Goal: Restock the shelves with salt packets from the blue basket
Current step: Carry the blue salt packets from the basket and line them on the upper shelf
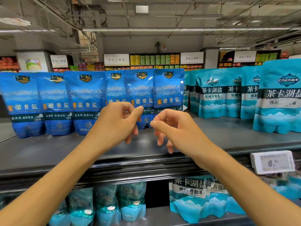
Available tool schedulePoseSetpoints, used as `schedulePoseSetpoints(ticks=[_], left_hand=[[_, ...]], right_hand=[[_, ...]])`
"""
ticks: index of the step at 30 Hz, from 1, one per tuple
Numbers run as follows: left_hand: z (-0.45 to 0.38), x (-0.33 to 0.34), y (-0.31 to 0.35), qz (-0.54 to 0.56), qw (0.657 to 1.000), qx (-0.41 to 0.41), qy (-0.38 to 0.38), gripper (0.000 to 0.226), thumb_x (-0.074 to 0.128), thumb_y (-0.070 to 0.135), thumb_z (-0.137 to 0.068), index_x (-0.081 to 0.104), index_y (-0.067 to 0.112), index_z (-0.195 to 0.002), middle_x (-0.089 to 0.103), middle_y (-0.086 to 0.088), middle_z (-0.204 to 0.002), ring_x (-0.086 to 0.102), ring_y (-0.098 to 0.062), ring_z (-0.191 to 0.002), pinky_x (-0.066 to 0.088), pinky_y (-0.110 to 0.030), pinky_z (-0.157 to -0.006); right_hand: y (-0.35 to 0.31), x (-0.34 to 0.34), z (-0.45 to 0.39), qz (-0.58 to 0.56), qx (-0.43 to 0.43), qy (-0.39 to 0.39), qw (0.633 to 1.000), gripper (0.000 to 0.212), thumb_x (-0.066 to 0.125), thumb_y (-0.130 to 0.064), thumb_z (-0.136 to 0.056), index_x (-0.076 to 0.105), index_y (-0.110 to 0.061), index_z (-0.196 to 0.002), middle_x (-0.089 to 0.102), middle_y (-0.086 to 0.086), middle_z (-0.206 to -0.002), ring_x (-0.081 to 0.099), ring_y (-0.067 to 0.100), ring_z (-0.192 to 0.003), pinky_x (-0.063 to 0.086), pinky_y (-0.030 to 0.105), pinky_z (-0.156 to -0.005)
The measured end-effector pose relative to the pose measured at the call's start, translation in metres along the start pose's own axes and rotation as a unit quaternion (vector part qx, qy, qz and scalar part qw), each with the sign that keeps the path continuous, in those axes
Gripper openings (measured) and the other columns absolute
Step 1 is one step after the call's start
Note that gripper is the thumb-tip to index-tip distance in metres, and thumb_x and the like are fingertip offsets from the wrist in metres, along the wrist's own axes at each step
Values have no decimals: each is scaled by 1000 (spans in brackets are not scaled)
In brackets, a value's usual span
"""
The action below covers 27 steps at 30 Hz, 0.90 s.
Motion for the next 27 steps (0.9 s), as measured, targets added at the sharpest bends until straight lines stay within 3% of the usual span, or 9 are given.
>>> schedulePoseSetpoints(ticks=[6,10,13,16,19,22,25,27], left_hand=[[78,-16,16,125,989,48,66,35,60,32,-101,63,15,-70,61,-6,-47,42,-20,-23,29,-13,-34],[128,-16,4,188,979,21,80,32,63,35,-95,63,13,-71,58,-10,-46,39,-17,-23,28,-11,-35],[167,-12,-20,206,976,-28,56,28,68,39,-89,65,16,-73,58,-9,-47,40,-16,-25,30,-10,-37],[208,-4,-56,236,964,-119,29,27,68,36,-92,67,17,-73,57,-11,-47,41,-16,-29,32,-11,-37],[253,7,-91,255,944,-208,17,26,58,38,-84,67,17,-71,56,-10,-47,41,-15,-32,32,-11,-37],[298,17,-123,251,926,-280,27,27,58,43,-80,68,20,-71,58,-9,-49,43,-15,-35,33,-14,-38],[341,24,-147,248,904,-343,61,24,67,39,-89,70,26,-69,58,-5,-48,44,-14,-34,33,-14,-38],[374,31,-158,231,892,-380,84,28,58,34,-94,71,30,-69,57,-4,-48,44,-13,-35,31,-16,-39]], right_hand=[[-1,20,48,-74,-22,-40,996,15,64,-11,-96,64,-11,-81,63,1,-65,62,14,-57,45,27,-38],[10,28,79,-131,-22,-39,990,13,66,-21,-89,67,-15,-77,66,2,-65,64,16,-56,45,30,-38],[34,43,106,-153,14,-44,987,14,62,-21,-87,66,-13,-77,66,4,-65,63,18,-56,46,31,-39],[68,67,141,-162,58,-52,984,15,64,-20,-87,64,-5,-82,65,6,-66,61,19,-57,45,21,-46],[103,94,180,-157,122,-67,978,19,72,-27,-91,66,-11,-85,65,7,-68,61,18,-60,46,17,-52],[137,118,220,-147,200,-90,964,13,63,-14,-97,66,-13,-84,66,0,-69,62,10,-62,45,15,-54],[161,134,256,-146,263,-98,949,23,58,0,-98,67,-15,-83,65,-3,-67,61,10,-60,45,16,-52],[175,140,283,-135,298,-91,940,22,56,2,-99,66,-12,-85,64,0,-65,60,14,-58,46,22,-49]])
Point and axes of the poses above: each hand's wrist, its own z-axis away from the middle knuckle, its own x-axis out of the palm, y = z × x, the point moved 3 cm from there along -z, towards the middle knuckle
